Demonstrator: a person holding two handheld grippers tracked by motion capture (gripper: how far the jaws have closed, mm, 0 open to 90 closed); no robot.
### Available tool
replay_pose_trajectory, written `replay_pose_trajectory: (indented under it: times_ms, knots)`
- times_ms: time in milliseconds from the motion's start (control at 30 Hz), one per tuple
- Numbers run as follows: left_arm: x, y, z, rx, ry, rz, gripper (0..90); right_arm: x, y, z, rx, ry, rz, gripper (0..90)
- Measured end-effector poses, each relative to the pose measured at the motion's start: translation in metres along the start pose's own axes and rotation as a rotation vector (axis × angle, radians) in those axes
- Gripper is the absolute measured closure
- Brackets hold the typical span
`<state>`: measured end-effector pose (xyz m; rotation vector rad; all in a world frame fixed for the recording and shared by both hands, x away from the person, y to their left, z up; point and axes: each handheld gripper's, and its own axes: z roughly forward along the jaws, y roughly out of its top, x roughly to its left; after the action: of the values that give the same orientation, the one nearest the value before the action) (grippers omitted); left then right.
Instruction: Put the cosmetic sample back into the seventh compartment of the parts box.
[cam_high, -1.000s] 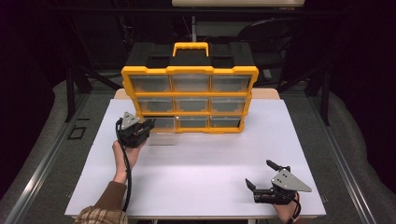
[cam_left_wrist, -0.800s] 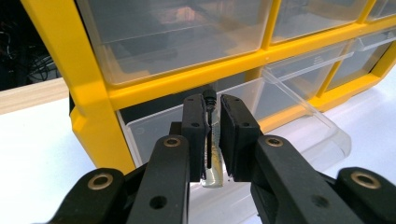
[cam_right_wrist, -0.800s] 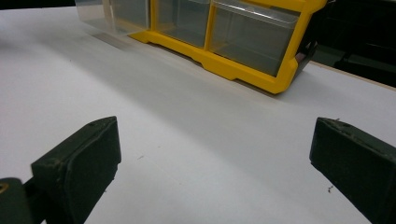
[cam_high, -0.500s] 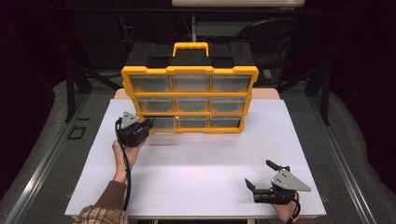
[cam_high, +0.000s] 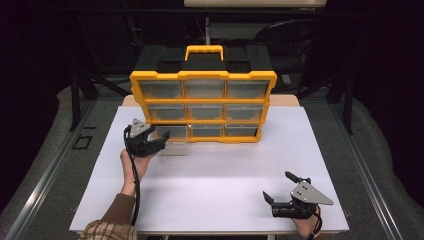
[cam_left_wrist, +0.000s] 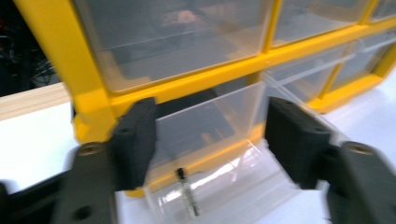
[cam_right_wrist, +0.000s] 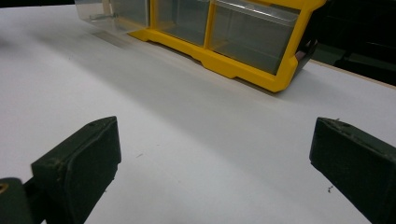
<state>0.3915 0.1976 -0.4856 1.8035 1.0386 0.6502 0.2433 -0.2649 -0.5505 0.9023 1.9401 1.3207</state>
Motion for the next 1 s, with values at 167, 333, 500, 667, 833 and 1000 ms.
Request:
replay_pose_trajectory:
  times_ms: [167,333,500,667,833,1000]
  knots:
    - [-0.006,0.002,-0.006,0.002,-0.022,0.026,18.8,-0.001,0.000,0.001,-0.003,0.004,-0.002,1.4]
    - [-0.013,0.005,-0.015,-0.011,-0.029,0.040,9.5,0.001,0.001,0.001,-0.004,0.008,-0.005,1.4]
    - [-0.022,0.007,-0.022,-0.013,-0.039,0.059,3.2,0.001,0.001,0.001,0.000,0.009,-0.002,1.4]
    - [-0.031,0.007,-0.032,-0.029,-0.056,0.075,0.2,0.002,0.001,0.000,-0.003,0.007,-0.002,1.4]
    - [-0.037,0.003,-0.045,-0.043,-0.073,0.091,0.2,0.003,0.002,0.001,-0.002,0.008,-0.009,1.4]
    - [-0.041,-0.004,-0.058,-0.053,-0.082,0.099,0.1,0.004,0.001,0.001,0.002,0.010,-0.004,1.4]
